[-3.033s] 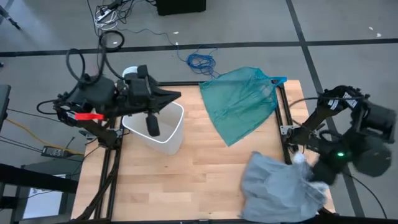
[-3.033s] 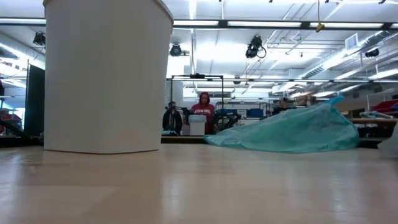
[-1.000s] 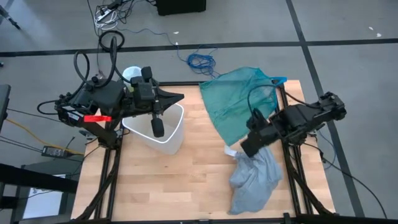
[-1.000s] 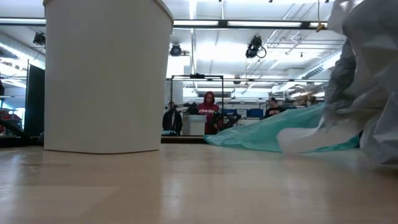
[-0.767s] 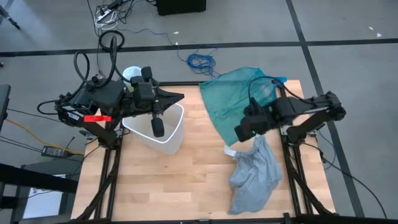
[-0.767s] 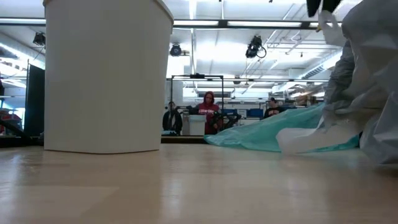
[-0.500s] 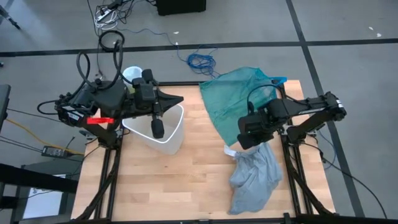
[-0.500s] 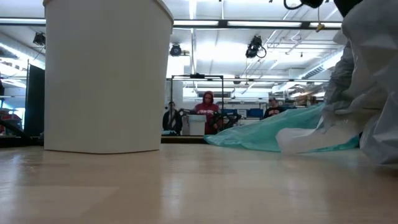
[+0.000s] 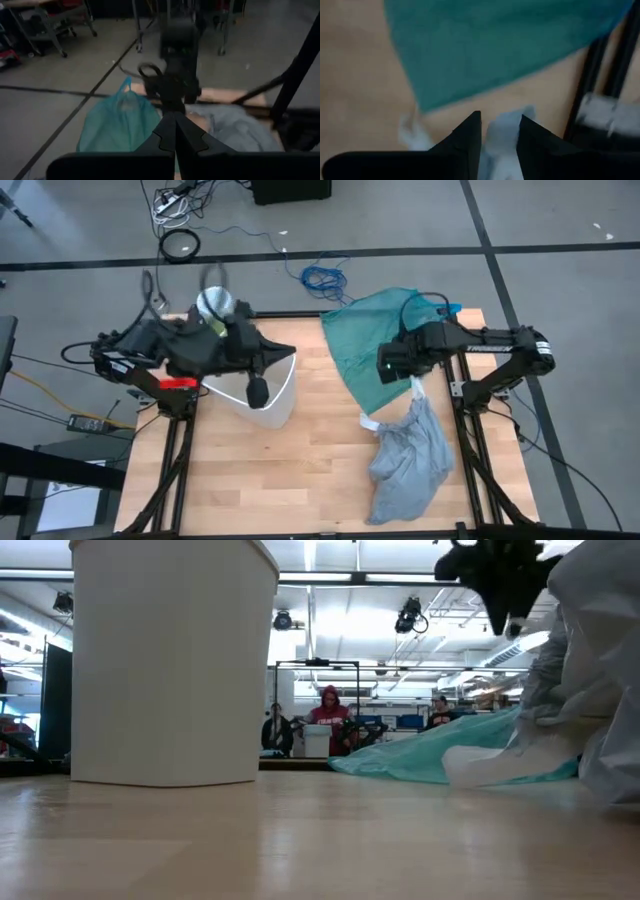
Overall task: Place trash/remove bag and relplace
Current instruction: Close the light blue trash bag
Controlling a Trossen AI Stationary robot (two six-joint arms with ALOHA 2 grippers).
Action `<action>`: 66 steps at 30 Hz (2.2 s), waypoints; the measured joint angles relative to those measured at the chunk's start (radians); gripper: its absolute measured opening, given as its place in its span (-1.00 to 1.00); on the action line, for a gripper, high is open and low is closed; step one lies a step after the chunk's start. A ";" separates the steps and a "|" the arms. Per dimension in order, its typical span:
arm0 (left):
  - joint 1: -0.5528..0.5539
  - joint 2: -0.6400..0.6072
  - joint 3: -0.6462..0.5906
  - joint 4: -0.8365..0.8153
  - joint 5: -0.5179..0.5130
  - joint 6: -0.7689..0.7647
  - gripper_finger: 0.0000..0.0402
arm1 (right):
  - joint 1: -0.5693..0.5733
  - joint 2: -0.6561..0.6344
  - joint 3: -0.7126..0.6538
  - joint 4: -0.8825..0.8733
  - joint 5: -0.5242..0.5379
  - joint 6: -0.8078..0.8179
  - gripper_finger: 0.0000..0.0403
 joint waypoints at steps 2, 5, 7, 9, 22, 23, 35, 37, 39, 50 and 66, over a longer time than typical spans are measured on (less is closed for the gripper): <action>0.000 0.003 -0.042 -0.001 0.001 0.003 -0.97 | -0.048 0.008 0.000 0.000 0.013 -0.080 -0.50; 0.000 0.005 -0.118 -0.003 0.002 0.004 -0.97 | -0.099 0.022 -0.004 0.002 -0.131 -0.241 -0.50; 0.000 0.005 -0.157 -0.002 0.002 -0.001 -0.97 | -0.098 0.016 -0.026 -0.003 -0.145 -0.287 -0.51; 0.000 0.005 -0.188 -0.002 0.001 0.007 -0.97 | -0.097 0.010 -0.049 0.000 -0.119 -0.278 -0.52; 0.217 0.018 -0.490 0.597 0.271 0.046 -0.97 | 0.079 -0.014 -0.106 -0.004 -0.128 -0.192 -0.59; 0.248 0.029 -0.525 0.673 0.347 0.009 -0.97 | 0.076 -0.010 -0.113 0.008 -0.104 -0.186 -0.60; 0.390 0.324 -0.645 1.410 1.173 -0.542 -0.97 | -0.062 -0.006 -0.110 0.342 -0.108 -0.300 -0.62; 0.403 0.343 -0.630 1.427 1.249 -0.575 -0.97 | -0.089 -0.006 -0.097 0.338 -0.100 -0.309 -0.62; 0.409 0.343 -0.630 1.424 1.287 -0.589 -0.97 | -0.117 -0.006 -0.088 0.309 -0.101 -0.317 -0.63; 0.415 0.231 -0.627 1.353 1.369 -0.496 -0.99 | -0.250 -0.016 -0.052 0.259 -0.005 -0.303 -0.65; 0.341 0.248 -0.633 1.120 0.946 -0.355 -0.99 | -0.234 -0.098 -0.050 0.946 -0.091 -0.217 -0.67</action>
